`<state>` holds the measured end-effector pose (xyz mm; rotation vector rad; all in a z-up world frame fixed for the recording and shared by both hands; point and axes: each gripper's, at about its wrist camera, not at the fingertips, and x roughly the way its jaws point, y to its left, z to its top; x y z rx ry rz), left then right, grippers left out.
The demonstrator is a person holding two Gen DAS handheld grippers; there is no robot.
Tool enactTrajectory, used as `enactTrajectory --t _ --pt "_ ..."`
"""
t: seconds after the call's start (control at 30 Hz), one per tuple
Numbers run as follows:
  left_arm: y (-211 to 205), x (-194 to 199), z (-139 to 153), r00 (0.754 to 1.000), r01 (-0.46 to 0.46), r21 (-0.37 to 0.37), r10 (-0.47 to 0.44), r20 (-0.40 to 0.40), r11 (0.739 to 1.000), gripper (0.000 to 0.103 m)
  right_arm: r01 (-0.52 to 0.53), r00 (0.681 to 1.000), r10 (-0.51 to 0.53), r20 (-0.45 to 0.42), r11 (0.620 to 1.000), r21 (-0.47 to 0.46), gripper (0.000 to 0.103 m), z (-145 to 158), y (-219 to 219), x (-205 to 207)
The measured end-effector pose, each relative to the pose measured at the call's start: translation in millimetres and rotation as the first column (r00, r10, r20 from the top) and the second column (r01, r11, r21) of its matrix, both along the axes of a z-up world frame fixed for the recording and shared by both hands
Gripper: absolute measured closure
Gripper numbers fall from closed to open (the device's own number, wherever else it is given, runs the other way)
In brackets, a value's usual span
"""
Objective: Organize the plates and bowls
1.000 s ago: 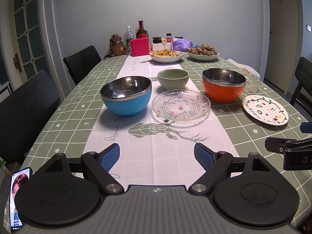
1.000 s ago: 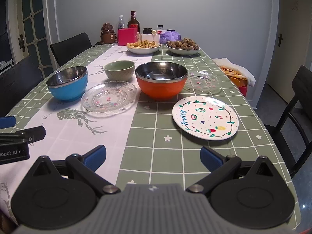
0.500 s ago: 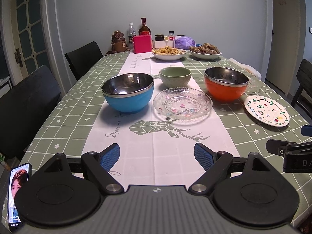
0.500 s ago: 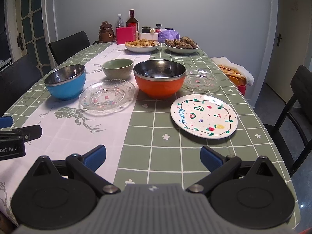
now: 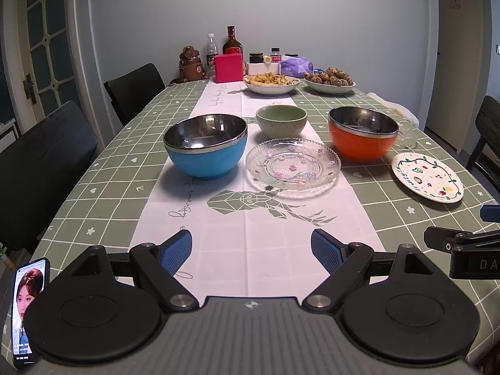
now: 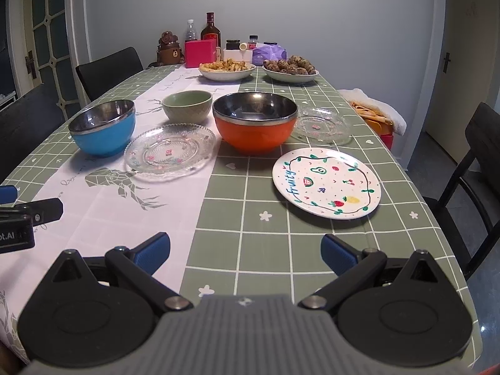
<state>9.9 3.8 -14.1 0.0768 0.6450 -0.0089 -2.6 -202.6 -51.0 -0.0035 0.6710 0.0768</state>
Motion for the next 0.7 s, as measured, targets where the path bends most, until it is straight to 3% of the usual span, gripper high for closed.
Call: enactTrajectory --t 0.7 --pt "-0.3 0.0 0.7 1.000 0.008 -0.005 -0.008 -0.001 1.000 0.002 0.004 1.000 -0.004 -0.015 1.000 0.013 0.003 -3.1 -1.9 2.6"
